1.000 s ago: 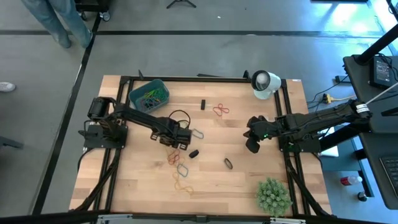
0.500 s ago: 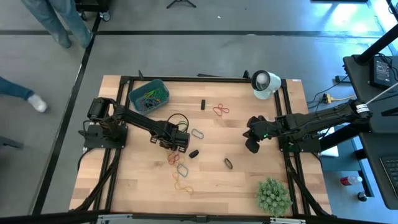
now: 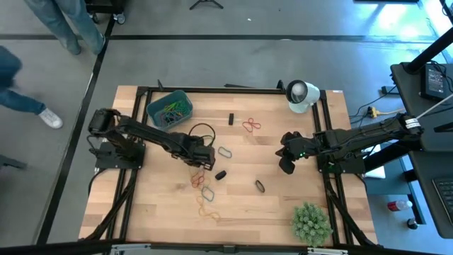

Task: Pick and place rubber bands into bin
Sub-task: Put the top yellow rubber band into the bin

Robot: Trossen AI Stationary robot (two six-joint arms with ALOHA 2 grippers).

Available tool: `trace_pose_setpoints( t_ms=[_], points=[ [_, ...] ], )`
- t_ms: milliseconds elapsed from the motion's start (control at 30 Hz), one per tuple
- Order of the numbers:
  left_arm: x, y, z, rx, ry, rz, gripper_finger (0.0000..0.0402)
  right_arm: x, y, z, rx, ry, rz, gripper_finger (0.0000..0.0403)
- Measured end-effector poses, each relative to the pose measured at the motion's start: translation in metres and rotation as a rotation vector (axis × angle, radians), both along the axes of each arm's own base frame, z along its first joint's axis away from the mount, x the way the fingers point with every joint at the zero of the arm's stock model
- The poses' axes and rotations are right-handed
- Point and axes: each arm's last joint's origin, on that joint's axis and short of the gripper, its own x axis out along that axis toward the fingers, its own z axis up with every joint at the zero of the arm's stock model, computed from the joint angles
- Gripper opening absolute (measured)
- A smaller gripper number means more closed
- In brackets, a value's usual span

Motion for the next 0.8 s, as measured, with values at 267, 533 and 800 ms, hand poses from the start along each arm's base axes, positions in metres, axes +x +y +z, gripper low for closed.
trace_pose_setpoints(
  t_ms=[267, 533, 800],
  points=[
    [-0.019, -0.001, 0.044, 0.07, -0.139, 0.037, 0.0001, 0.0, 0.0, 0.0, -0.004, -0.001, 0.002, 0.0016],
    [-0.031, -0.001, 0.021, 0.004, 0.015, 0.1, 0.0029, 0.001, 0.0, 0.001, -0.016, -0.013, -0.01, 0.0016],
    [-0.026, 0.001, -0.007, -0.044, 0.005, 0.131, 0.0113, 0.001, 0.0, 0.001, -0.015, -0.017, -0.01, 0.0016]
  ],
)
